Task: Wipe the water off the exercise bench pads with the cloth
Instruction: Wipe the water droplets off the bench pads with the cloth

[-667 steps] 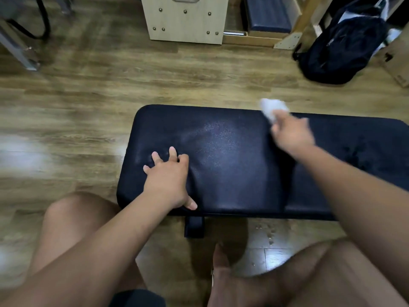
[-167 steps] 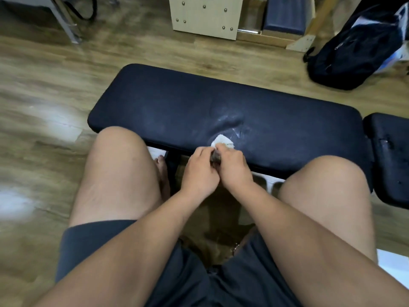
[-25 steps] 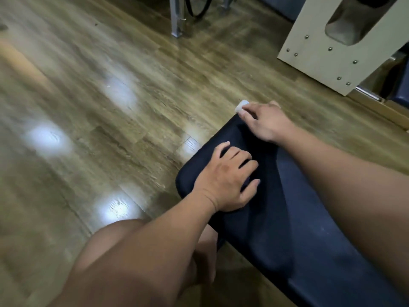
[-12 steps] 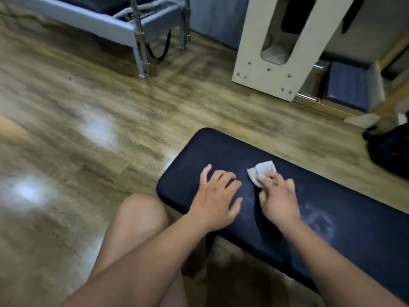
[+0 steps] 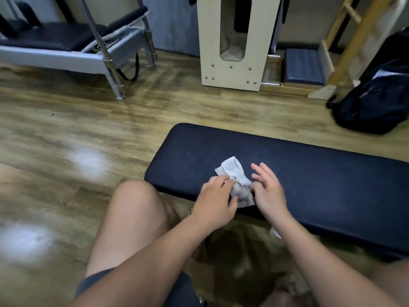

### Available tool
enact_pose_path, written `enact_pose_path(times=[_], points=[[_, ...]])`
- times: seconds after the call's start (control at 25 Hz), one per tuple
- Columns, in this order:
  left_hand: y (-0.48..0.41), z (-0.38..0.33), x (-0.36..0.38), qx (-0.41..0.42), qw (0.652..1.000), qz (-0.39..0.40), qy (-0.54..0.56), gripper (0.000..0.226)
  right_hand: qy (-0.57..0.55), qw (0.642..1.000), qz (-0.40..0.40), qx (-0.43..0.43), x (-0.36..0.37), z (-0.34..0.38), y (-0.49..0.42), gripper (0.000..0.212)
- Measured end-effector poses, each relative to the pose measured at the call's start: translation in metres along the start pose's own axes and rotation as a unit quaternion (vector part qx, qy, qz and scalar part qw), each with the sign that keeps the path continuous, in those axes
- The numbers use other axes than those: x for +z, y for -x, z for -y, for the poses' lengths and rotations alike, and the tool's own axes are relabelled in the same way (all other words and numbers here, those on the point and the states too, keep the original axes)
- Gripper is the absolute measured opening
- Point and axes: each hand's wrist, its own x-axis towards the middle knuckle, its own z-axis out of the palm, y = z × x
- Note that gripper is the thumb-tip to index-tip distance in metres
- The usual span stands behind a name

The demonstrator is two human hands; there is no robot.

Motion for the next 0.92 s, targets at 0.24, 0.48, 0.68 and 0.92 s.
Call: enact_pose_path(times=[0.24,0.48,0.68,0.92], points=[[-0.039,-0.033,0.031,-0.075,0.984,0.134,-0.087,0.063,0.461,0.883,0.091,-0.001,-0.043,-0.04,0.015,0.047],[-0.032,-0.014,0.029,-0.046,0.968,0.172,-0.175,0.054,0.535,0.835,0.13,0.009,-0.032,-0.033,0.003,0.053],[-0.011,0.001,0.013,-0.051,0.966,0.15,-0.203,0.046,0.523,0.839,0.148,0.037,-0.029,-0.019,-0.002,0.054],[0.011,0.052,-0.015,-0.133,0.969,0.103,-0.184,0.037,0.49,0.854,0.151,0.083,-0.026,-0.014,0.001,0.054]])
